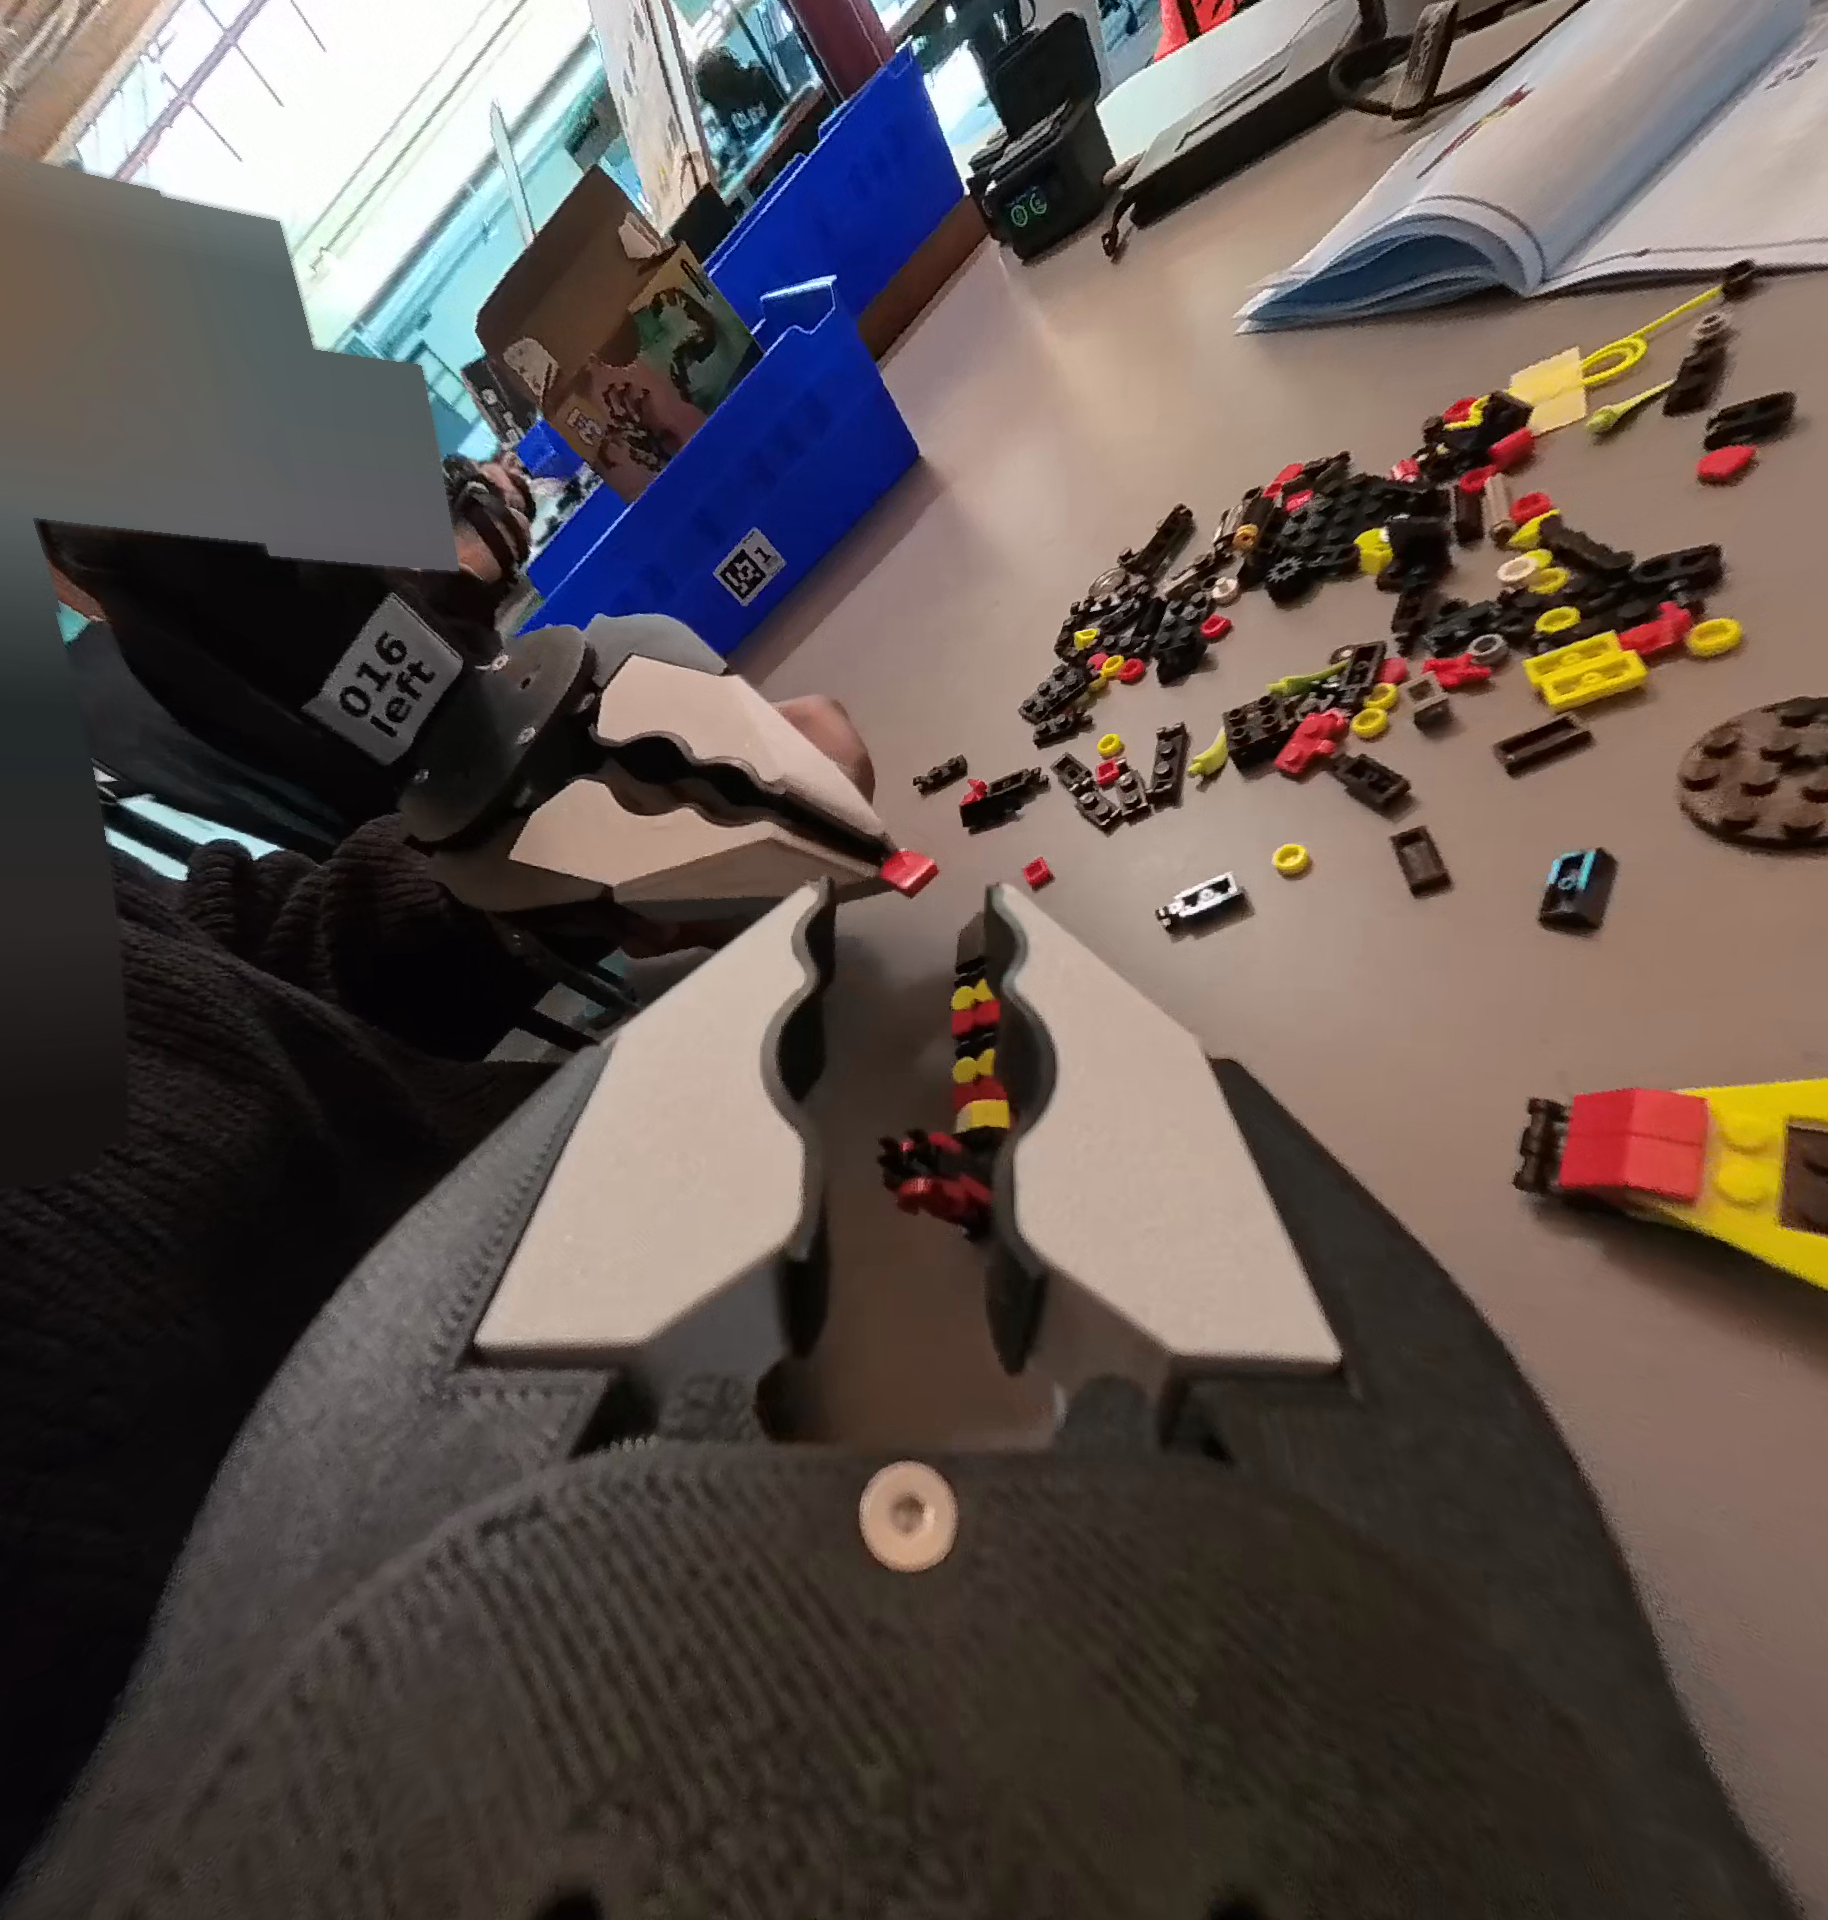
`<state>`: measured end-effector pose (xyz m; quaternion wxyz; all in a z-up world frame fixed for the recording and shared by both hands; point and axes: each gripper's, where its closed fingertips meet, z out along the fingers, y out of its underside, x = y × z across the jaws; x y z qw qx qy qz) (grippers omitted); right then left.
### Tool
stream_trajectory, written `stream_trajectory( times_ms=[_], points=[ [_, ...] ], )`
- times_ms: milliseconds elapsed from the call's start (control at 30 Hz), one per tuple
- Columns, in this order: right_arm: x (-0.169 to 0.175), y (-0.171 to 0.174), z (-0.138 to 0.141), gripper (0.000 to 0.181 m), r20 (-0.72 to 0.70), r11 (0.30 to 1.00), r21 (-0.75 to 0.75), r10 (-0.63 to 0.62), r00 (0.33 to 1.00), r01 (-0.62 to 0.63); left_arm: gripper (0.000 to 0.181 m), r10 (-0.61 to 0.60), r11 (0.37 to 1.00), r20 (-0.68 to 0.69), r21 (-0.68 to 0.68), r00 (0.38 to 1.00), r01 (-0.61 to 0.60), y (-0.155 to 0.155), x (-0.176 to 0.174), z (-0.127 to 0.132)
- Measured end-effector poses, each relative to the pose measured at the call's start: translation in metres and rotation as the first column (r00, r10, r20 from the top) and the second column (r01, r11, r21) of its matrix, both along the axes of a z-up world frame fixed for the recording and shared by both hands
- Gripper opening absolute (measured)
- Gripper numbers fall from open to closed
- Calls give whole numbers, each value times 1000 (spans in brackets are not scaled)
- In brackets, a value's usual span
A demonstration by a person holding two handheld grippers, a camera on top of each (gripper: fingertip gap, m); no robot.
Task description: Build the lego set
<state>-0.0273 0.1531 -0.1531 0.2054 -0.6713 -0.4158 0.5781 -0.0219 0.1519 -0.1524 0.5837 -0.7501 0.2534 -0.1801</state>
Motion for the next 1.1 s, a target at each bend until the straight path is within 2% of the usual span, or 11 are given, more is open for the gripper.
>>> stream_trajectory(
  times_ms=[233, 500, 900, 967, 1100],
  points=[
    [0, -1, 1, 20, -14, 998, -68, 12, 1000, -13, 0, -20, 1000, 15, 6, 1000, 20, -2, 3, 2],
    [0, -2, 0, 9, -9, 997, -70, 19, 1000, -20, 0, -31, 1000, 15, 6, 999, 31, -3, 6, 2],
    [2, -4, -1, 7, -7, 994, -98, 39, 999, -40, 0, -40, 999, 25, 2, 999, 40, -5, 8, 2],
    [2, -3, 0, 7, -13, 993, -112, 39, 999, -41, 7, -32, 999, 25, -1, 999, 32, -4, 7, 1],
    [7, 12, 2, 7, -16, 995, -101, 11, 1000, -13, 8, -18, 999, 35, -29, 999, 19, -2, 4, -2]
  ],
)
